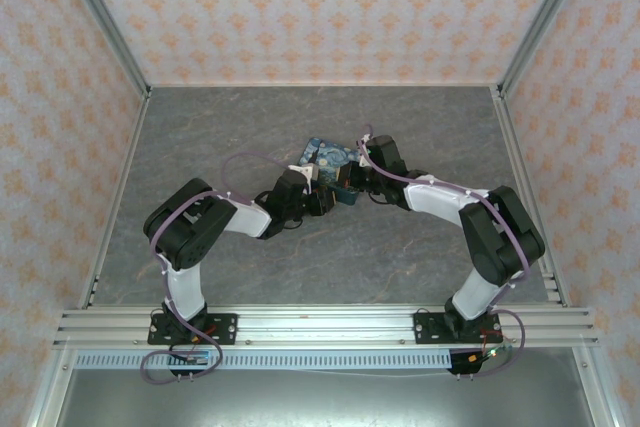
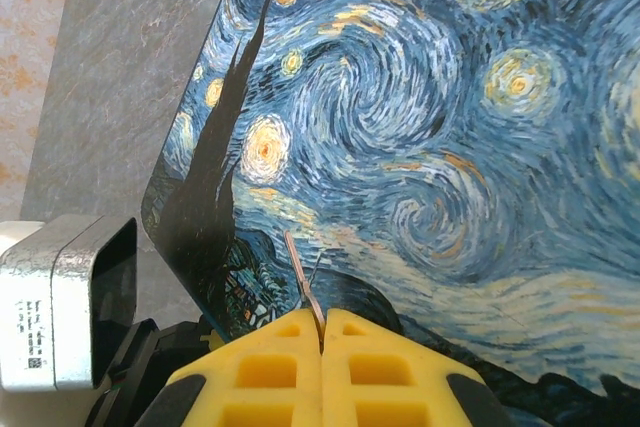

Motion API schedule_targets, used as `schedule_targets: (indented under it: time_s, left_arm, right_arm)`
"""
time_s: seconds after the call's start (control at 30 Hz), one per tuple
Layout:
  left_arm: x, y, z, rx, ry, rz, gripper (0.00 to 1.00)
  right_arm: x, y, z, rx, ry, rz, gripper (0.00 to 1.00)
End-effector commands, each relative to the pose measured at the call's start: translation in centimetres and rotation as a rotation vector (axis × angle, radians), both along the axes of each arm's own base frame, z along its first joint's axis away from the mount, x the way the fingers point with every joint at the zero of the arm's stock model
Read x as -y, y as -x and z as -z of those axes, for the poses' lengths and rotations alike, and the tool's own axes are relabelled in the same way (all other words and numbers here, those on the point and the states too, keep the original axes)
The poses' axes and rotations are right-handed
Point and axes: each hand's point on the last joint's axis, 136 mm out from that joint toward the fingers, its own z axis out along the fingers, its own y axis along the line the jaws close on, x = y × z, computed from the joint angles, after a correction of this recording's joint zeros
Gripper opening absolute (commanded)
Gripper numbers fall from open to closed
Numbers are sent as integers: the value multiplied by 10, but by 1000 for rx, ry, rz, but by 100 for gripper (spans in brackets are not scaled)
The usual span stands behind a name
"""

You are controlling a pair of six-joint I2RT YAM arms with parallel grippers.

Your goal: Unlock the padlock with the key

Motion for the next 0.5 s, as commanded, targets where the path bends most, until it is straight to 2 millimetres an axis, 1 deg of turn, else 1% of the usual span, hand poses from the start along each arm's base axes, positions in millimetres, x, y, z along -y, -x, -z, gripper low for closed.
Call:
schedule_targets:
  time_s: [0.0,0.1,0.2,0.27,0.37,0.47]
  left_arm:
    - [-6,-3,-16,38,-12,-27,26]
    - [-4,0,-28,42,4,-14,26]
    - [-2,3,-38,35,24,-6,26]
    - [0,5,-45,15,43,-2,26]
    - [4,8,-56,-40,77,0,26]
    - [9,13,-64,-110,104,4,23]
  right_arm:
    - [6,6,-16,17,-9,1,0]
    - [13,8,-44,87,-17,4,0]
    - [25,20,-60,150,7,-8,0]
    - [31,34,-61,178,29,-39,0]
    - [39,58,-58,218,42,-92,0]
    - [42,81,-53,256,21,-148,0]
